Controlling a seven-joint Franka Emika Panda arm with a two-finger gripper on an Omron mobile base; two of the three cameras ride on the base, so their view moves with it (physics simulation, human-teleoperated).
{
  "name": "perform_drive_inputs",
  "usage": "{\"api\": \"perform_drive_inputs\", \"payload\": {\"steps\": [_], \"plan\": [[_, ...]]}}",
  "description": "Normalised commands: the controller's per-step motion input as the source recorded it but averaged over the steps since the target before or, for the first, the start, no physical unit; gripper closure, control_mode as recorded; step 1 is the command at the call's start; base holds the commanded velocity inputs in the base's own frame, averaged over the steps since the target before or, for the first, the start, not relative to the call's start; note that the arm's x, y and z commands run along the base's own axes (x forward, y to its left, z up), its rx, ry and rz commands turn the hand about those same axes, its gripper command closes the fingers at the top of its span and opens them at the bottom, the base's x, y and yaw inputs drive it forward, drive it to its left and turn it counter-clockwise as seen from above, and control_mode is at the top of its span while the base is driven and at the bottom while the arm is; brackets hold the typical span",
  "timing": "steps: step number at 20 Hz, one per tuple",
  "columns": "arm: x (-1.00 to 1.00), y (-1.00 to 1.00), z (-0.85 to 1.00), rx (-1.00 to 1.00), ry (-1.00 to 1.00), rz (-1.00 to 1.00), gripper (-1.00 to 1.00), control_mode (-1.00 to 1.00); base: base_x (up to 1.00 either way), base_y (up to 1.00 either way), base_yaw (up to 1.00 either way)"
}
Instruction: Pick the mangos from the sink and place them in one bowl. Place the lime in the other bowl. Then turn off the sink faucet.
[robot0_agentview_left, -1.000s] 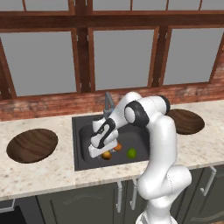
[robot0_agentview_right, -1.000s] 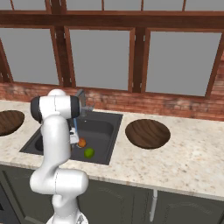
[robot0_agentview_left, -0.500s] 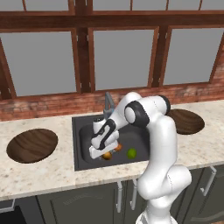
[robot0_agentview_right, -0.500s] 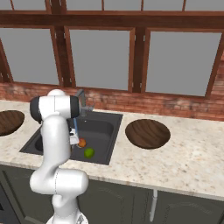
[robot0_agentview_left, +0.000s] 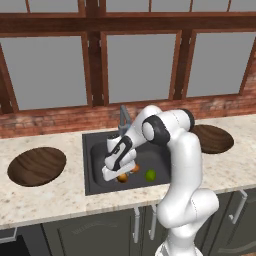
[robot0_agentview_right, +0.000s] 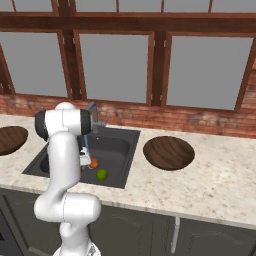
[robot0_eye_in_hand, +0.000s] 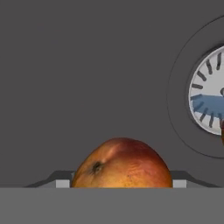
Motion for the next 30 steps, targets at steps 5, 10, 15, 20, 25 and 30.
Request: {"api": "perform_drive_inputs", "payload": {"steps": [5,10,15,20,25,30], "plan": [[-0.03,0.05,0.15,0.00,-0.02,-0.04,1.00,-1.00,0.00,0.00,0.00],[-0.03,0.49,0.78,-0.07,-0.03,-0.17,1.00,-1.00,0.00,0.00,0.00],[-0.16,0.21,0.76,-0.18,-0.03,-0.26,1.00,-1.00,0.00,0.00,0.00],[-0.12,0.00,0.71,-0.23,-0.10,-0.34,1.00,-1.00,0.00,0.00,0.00],[-0.23,0.00,0.61,-0.30,-0.08,-0.34,1.00,-1.00,0.00,0.00,0.00],[-0.35,0.00,0.58,-0.18,0.00,-0.37,1.00,-1.00,0.00,0.00,0.00]]}}
